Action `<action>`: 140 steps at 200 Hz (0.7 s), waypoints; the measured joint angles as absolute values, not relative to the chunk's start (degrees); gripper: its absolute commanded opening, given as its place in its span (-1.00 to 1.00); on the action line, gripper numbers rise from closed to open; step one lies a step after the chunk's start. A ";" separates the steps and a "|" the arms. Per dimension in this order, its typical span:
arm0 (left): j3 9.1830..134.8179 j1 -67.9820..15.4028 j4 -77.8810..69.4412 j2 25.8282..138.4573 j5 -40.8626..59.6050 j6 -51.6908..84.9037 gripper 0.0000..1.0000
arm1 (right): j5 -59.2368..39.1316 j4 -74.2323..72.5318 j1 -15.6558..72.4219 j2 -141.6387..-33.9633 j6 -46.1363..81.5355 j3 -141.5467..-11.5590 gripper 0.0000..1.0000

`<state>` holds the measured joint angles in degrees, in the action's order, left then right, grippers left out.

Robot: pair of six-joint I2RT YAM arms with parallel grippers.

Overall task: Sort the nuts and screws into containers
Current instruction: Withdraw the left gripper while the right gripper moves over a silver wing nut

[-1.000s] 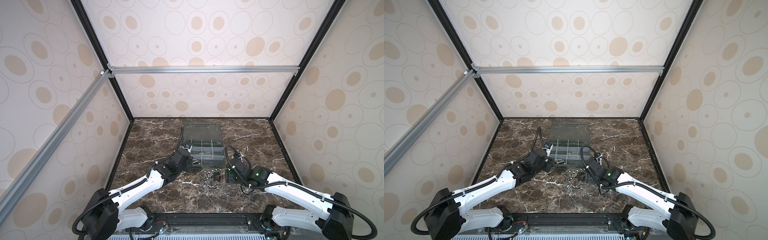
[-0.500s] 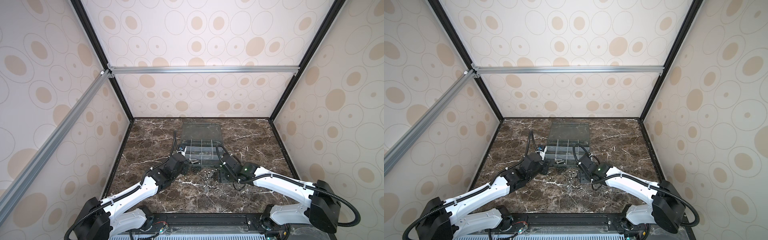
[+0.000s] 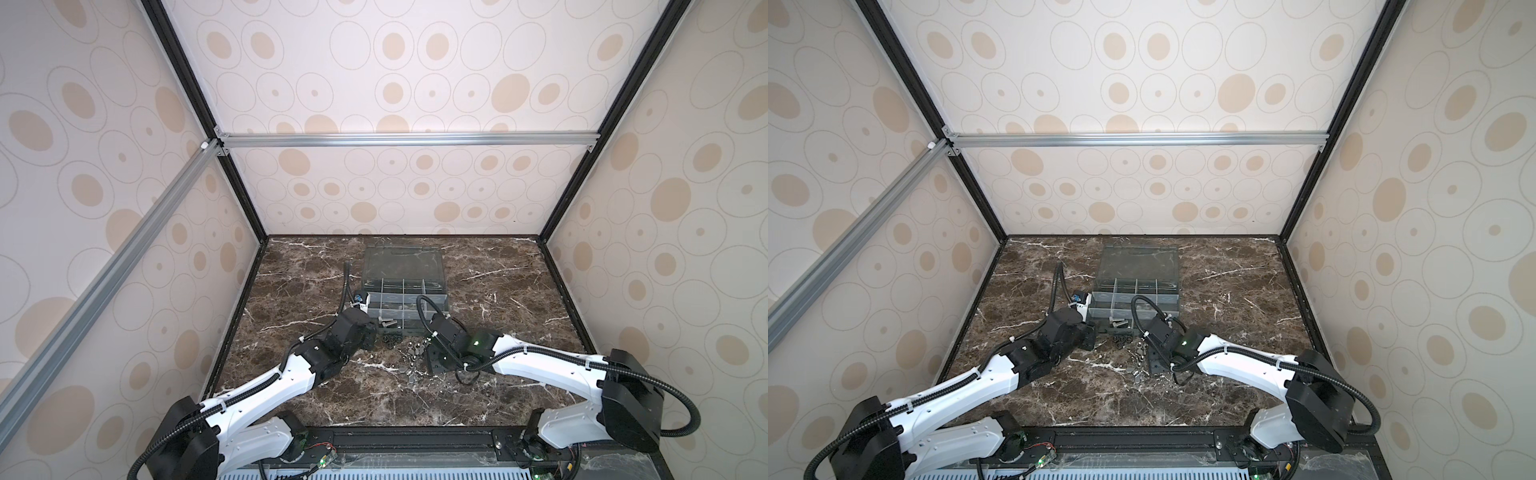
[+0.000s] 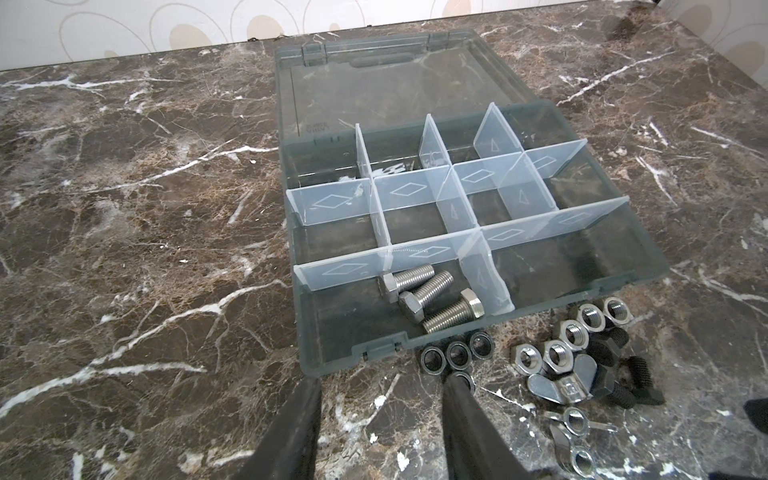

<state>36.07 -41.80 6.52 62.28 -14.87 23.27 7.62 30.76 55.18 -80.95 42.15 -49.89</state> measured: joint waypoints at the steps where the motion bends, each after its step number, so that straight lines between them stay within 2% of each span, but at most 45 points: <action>1: 36.07 -41.80 6.52 62.26 -14.87 23.31 -0.04 | 7.62 30.76 55.18 -80.95 42.15 -49.89 0.19; 140: 34.09 -41.71 6.22 60.80 -14.20 24.73 -0.03 | 6.20 26.98 59.48 -91.70 42.96 -53.60 -0.26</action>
<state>34.09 -41.71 6.22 60.80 -14.20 24.73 6.20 26.98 59.48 -91.70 42.96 -53.60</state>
